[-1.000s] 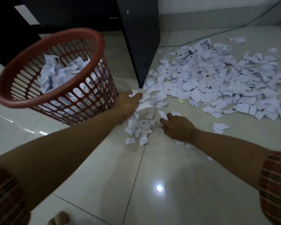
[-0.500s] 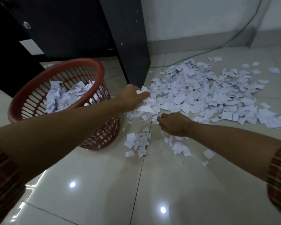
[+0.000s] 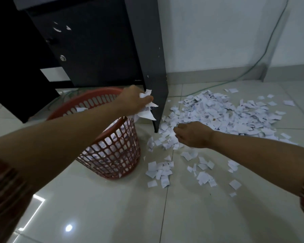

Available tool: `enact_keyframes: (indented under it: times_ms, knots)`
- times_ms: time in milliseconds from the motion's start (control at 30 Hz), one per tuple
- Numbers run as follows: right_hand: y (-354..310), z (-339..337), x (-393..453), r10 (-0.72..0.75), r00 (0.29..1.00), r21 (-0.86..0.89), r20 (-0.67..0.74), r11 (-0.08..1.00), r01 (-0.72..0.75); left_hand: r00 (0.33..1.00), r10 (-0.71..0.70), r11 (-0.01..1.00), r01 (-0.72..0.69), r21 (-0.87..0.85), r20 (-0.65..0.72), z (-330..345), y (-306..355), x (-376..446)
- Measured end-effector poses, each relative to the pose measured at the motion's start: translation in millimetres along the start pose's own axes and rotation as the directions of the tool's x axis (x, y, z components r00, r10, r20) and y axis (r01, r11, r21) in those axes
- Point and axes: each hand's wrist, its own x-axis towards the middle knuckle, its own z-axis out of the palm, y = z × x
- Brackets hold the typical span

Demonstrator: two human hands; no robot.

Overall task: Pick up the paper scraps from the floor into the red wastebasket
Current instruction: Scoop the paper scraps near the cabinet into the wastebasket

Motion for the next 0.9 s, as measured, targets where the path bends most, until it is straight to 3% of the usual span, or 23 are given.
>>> enact_keyframes:
  times_ms: [200,400,567,700,800,900]
  knots:
    - [-10.9,-46.1,49.8,0.099,0.977,0.032,-0.186,0.995,-0.095,0.998,0.036,0.994,-0.03,0.108,-0.055,-33.4,-24.7,11.4]
    - [-22.5,-89.2,117.9,0.189,0.856,0.141,-0.481,0.98,-0.137,0.984,-0.045,0.975,0.08,0.206,-0.172,-75.9,-96.3,35.0]
    - [-55.3,-110.0,192.7,0.352,0.797,0.408,-0.491,0.901,-0.147,0.982,-0.087,0.959,0.128,0.255,-0.165,-86.7,-162.9,31.0]
    - [-99.3,-106.3,244.7,0.372,0.863,0.501,-0.341,0.849,-0.168,0.986,-0.141,0.952,0.159,0.26,-0.089,-83.3,-205.2,28.8]
    - [-121.8,-109.4,267.9,0.318,0.947,0.52,-0.038,0.816,-0.253,0.942,-0.303,0.891,0.227,0.393,0.143,-80.0,-207.8,27.1]
    - [-131.8,-106.6,271.4,0.254,0.923,0.635,0.289,0.671,-0.383,0.869,-0.369,0.863,0.188,0.47,0.331,-83.2,-200.1,24.4]
